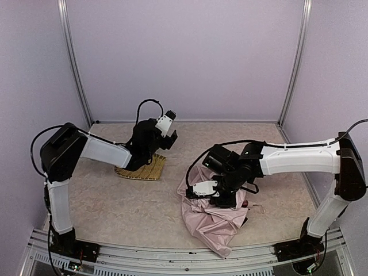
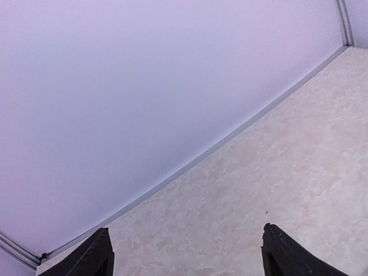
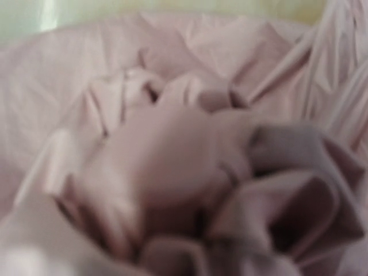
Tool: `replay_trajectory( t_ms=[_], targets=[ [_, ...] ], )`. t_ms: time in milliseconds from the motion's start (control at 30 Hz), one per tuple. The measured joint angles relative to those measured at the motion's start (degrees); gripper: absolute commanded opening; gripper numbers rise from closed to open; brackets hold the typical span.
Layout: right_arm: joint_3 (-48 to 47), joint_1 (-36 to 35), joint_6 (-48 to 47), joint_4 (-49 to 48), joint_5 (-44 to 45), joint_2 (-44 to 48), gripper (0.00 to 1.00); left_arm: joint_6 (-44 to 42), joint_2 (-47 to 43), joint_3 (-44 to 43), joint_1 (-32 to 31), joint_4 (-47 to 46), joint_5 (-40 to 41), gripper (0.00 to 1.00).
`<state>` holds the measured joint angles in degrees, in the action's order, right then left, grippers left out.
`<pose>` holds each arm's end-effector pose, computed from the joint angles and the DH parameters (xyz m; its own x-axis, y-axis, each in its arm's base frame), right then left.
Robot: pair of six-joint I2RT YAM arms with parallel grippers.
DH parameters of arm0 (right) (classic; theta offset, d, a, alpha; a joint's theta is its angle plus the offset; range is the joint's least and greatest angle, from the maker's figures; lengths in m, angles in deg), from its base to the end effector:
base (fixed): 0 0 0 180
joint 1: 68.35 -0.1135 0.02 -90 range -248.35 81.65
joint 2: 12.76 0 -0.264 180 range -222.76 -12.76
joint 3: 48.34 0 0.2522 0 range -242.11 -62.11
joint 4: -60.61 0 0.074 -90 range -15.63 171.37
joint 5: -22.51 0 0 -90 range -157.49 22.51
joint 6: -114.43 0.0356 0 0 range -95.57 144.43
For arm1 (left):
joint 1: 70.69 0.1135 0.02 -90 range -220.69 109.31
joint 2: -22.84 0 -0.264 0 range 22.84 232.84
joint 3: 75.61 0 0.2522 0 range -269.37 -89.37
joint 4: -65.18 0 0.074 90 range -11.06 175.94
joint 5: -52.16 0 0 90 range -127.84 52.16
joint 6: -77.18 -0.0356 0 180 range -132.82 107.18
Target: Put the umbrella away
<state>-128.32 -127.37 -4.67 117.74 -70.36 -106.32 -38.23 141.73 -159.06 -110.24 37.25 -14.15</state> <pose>0.1620 0.2733 0.2144 -0.0039 -0.9502 -0.3116 -0.9919 0.0433 -0.1194 0.3628 -0.2811 0.1845 0.0274 0.4870 -0.8730 0.2925 0.8312 0.4728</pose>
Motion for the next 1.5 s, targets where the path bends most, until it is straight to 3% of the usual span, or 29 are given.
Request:
replay_trajectory(
  t_ms=[33, 167, 200, 233, 400, 567, 700, 767, 867, 967, 1067, 1167, 1300, 1400, 1500],
  targets=[
    [-1.05, 0.31, -0.15, -0.02, -0.83, -1.07, 0.06, 0.61, -3.41, 3.08, -0.24, -0.76, -1.07, 0.82],
    [-6.97, 3.32, -0.42, 0.31, -5.79, -5.73, 0.48, 3.5, -20.44, 17.29, -1.22, -5.6, -10.54, 0.77],
    [-8.52, 4.22, -0.15, 0.55, -7.1, -6.93, 0.9, 4.24, -24.35, 20.31, -1.4, -6.21, -13.75, 0.77],
    [-10.34, 5.2, -0.04, 0.74, -8.33, -8.41, 0.99, 5.14, -28.33, 23.17, -1.57, -6.71, -17.22, 0.76],
    [-17.97, 8.2, 1.2, 1.14, -11.5, -13.35, 1.0, 7.87, -38.45, 30.08, -3.32, -5.09, -30.8, 0.75],
    [-21.29, 9.73, 4.13, -0.17, -17.33, -9.11, 1.0, 8.46, -41.53, 32.57, -6.25, 0.92, -37.4, 0.74],
    [-13.09, 12.39, 9.84, -7.41, -21.33, 5.49, 0.95, 7.15, -43.65, 34.16, -7.76, 4.28, -39.98, 0.73],
    [-5.6, 14.03, 14.4, -12.46, -16.92, 15.26, 0.87, 5.57, -44.17, 34.34, -8.7, 6.82, -40.7, 0.73],
    [2.34, 15.56, 19.58, -14.78, -8.96, 21.64, 0.79, 3.02, -44.48, 34.34, -10.88, 10.25, -42.03, 0.72],
    [8.59, 15.82, 23.56, -14.82, -4.35, 19.76, 0.75, 0.42, -44.3, 34.32, -14.25, 13.62, -44.3, 0.71],
    [13.86, 15.91, 25.99, -14.19, -2.36, 15.63, 0.78, -1.77, -42.07, 34.16, -17.51, 14.84, -46.16, 0.74],
    [16.81, 16.74, 28.61, -15.06, -3.41, 12.7, 0.82, -4.35, -37.11, 32.89, -20.87, 16.87, -46.14, 0.81],
    [17.53, 18.29, 29.92, -19.74, -6.23, 11.32, 0.84, -8.09, -28.85, 30.1, -24.57, 19.63, -45.03, 0.83],
    [17.0, 18.53, 29.49, -23.65, -8.31, 8.55, 0.8, -10.14, -23.91, 27.71, -25.22, 22.23, -44.61, 0.79],
    [14.58, 18.69, 27.54, -25.46, -11.41, 3.06, 0.7, -11.52, -19.58, 24.5, -25.16, 25.05, -43.54, 0.67]
  ],
)
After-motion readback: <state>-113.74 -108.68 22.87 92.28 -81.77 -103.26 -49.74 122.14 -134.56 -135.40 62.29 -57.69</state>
